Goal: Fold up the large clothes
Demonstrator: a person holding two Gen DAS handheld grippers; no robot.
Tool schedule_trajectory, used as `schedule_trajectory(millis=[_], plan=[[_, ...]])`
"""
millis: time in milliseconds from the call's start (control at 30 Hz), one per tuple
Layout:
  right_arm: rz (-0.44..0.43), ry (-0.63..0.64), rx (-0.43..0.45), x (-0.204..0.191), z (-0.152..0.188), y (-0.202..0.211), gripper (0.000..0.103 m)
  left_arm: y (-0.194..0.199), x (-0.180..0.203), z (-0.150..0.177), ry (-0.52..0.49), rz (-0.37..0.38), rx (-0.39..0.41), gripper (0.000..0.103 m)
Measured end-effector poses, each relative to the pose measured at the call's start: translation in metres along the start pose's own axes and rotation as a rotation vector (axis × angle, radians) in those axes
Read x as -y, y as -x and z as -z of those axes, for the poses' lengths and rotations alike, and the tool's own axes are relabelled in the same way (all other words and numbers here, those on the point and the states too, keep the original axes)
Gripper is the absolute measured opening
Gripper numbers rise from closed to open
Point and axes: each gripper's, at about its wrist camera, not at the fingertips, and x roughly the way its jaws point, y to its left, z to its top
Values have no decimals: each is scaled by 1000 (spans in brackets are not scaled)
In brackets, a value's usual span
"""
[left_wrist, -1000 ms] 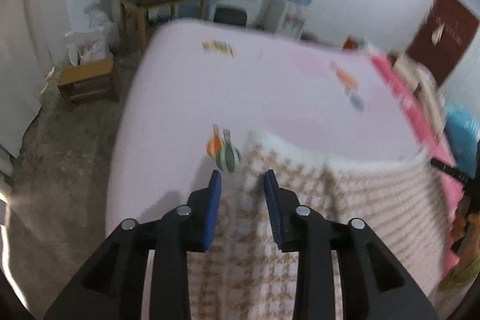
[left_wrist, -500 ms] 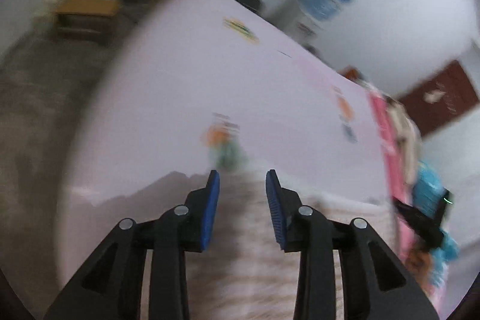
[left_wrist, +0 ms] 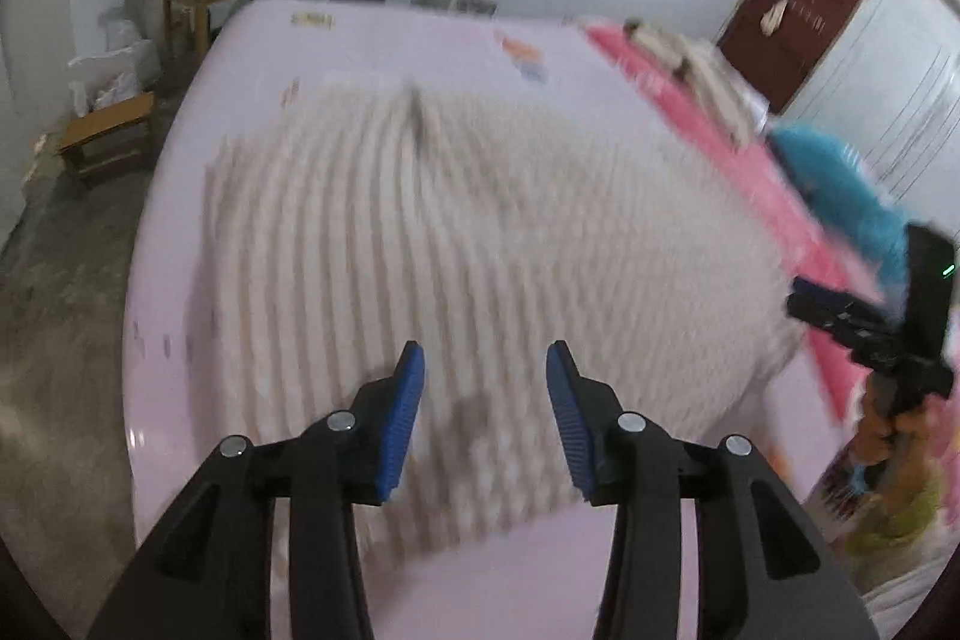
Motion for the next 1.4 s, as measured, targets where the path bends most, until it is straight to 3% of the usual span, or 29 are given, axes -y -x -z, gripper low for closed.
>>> schedule_trajectory(millis=[67,133,233,300,533,667,800,967,1200,1400], plan=[[49,4,-40,2,14,-14,60,-10,-3,21,7,-68,-20,43],[45,-34,-32,8,24,-20,60,-9,-3,32,7,-79,14,43],[115,-25,-29,-8,16,-8,60,1,5,33,11,-130,44,44],[102,-32,14,-21,16,12,63,16,13,39,-1,-145,85,50],[91,-35,144,-72,45,70,84,68,67,61,-52,-212,233,97],[118,-24,205,-83,47,86,94,98,85,73,-63,-238,308,98],[198,-25,311,-83,42,109,95,118,96,78,-51,-250,359,98],[288,-47,388,-87,42,131,95,126,115,77,-78,-389,392,98],[330,-55,391,-87,44,126,95,107,118,74,-46,-420,302,98],[292,-61,300,-87,45,106,95,84,113,75,-14,-452,205,98]])
